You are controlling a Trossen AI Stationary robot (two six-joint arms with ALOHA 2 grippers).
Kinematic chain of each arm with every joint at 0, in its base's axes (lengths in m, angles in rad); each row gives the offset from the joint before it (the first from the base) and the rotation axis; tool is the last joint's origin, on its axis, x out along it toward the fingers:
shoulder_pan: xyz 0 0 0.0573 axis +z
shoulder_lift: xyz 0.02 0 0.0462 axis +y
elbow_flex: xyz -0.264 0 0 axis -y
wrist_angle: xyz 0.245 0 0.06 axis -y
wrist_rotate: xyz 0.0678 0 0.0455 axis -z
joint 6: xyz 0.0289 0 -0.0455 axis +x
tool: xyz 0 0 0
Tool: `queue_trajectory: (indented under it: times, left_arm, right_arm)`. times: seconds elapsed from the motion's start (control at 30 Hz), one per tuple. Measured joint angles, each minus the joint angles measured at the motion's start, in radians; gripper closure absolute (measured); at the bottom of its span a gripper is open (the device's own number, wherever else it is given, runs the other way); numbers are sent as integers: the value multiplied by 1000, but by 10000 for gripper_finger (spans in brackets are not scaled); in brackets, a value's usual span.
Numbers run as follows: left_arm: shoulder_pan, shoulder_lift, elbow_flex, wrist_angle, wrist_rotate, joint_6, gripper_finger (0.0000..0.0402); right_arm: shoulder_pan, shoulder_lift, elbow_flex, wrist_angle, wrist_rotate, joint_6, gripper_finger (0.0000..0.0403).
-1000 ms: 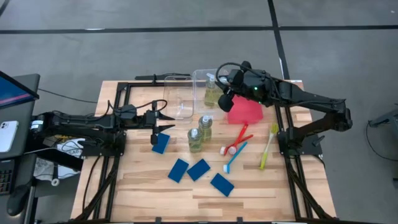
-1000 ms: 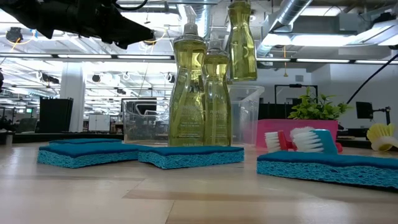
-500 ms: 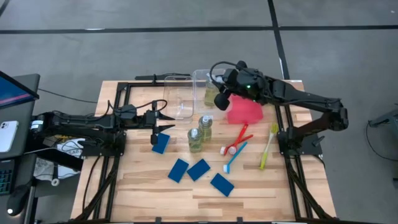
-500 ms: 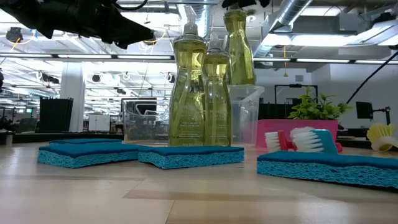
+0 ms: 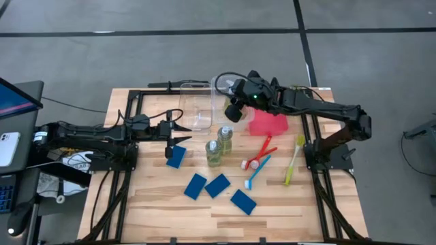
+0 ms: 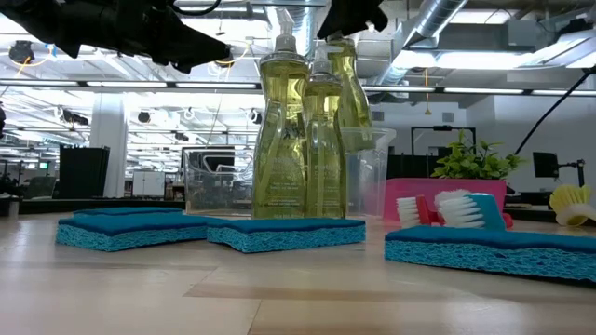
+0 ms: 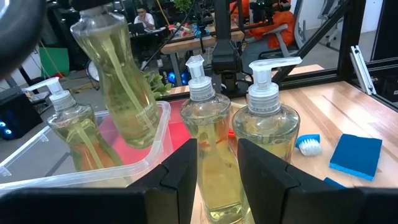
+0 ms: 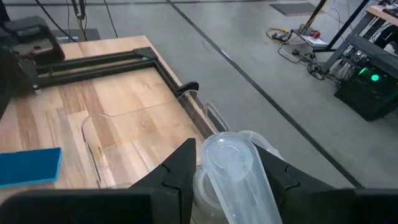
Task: Pick & Place Kitchen Sink Supplies
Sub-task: Put the transparent soap dispenser into the right transparent bin
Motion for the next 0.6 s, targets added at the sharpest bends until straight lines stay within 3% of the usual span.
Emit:
queue_trajectory:
  times: [0.6]
  left_arm:
    - [0,0,0,0,0,0,284]
  right_arm:
    - [-15,2,2,-98,-22,53,300]
